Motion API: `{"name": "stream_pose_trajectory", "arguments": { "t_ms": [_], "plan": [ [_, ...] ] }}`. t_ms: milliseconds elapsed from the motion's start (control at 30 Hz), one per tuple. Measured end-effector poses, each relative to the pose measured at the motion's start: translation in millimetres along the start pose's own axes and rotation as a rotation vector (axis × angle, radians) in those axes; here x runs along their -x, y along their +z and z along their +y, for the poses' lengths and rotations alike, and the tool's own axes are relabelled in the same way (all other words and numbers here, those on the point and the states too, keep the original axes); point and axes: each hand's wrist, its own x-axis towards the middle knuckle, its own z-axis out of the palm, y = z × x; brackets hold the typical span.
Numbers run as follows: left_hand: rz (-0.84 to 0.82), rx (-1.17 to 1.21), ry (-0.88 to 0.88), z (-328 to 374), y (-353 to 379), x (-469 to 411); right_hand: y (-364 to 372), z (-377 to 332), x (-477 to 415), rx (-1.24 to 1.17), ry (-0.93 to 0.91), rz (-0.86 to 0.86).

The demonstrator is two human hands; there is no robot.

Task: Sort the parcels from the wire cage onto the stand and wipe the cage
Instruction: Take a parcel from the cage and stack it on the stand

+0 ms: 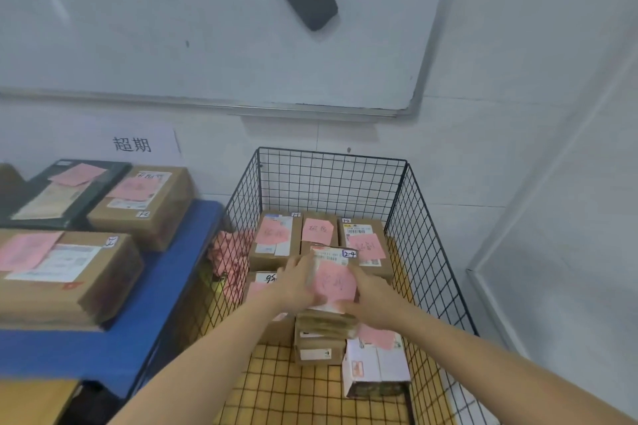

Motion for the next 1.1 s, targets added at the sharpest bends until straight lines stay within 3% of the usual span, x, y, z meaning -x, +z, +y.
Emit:
{"name": "stream_pose_trajectory", "arguments": {
  "t_ms": [167, 467, 767, 1100],
  "plan": [
    [-0.124, 0.139, 0.01, -12, 12, 6, 7, 7, -2, -0.028, -0.001, 0.005],
    [-0.141, 0.287, -0.063, -15, 22, 9, 19, 19, -8, -0.029, -0.012, 0.035],
    [-0.082, 0.38, -0.024, -20, 27, 10, 11, 17, -7, 0.009, 0.005, 0.019],
    [-0.027, 0.308, 0.005, -19, 25, 16, 15, 16, -6, 0.081, -0.012, 0.039]
  ]
}}
